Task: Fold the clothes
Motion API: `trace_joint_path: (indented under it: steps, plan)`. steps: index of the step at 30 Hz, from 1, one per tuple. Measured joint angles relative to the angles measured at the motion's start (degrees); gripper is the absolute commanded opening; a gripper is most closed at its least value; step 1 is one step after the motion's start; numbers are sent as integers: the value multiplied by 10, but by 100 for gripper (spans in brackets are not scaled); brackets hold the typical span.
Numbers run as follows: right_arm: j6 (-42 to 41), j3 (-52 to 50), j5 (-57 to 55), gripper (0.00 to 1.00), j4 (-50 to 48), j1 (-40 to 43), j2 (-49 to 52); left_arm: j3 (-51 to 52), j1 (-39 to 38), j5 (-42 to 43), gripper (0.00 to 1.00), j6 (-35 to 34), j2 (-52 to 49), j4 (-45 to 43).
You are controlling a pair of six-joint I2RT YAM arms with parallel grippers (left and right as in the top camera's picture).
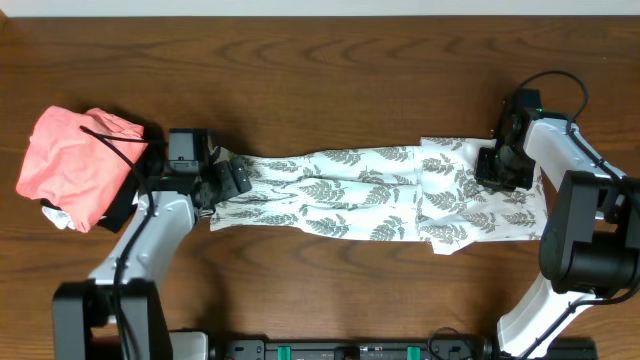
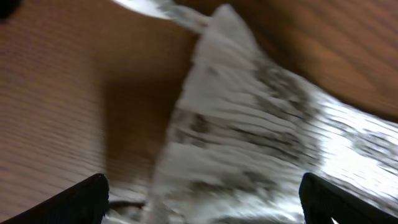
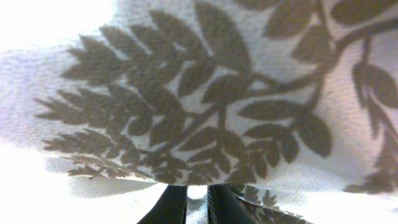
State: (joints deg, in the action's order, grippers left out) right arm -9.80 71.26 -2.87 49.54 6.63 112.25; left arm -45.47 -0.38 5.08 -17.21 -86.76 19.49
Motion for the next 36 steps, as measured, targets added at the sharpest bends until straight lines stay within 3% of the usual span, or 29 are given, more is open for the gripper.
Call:
trace_joint_path:
  steps: [8, 9, 13, 15, 16, 25, 36]
  plan:
    - [0, 0, 0, 11, 0, 0, 0, -2, 4, 25, 99, 21, -75, -42]
    - [0, 0, 0, 11, 0, 0, 0, -3, 4, 28, 95, 23, -77, -45]
    - [0, 0, 0, 11, 1, 0, 0, -9, 7, 55, 54, 27, -85, -46]
    - [0, 0, 0, 11, 1, 0, 0, -10, 7, 70, 12, 28, -89, -45]
    - [0, 0, 0, 12, 1, 0, 0, -10, 7, 78, 6, 30, -91, -44]
    - [0, 0, -2, 13, 1, 0, 0, -8, 7, 103, 6, 30, -89, -30]
    - [12, 22, 22, 22, 48, 2, 0, -1, 9, 5, 6, 31, 34, 36]
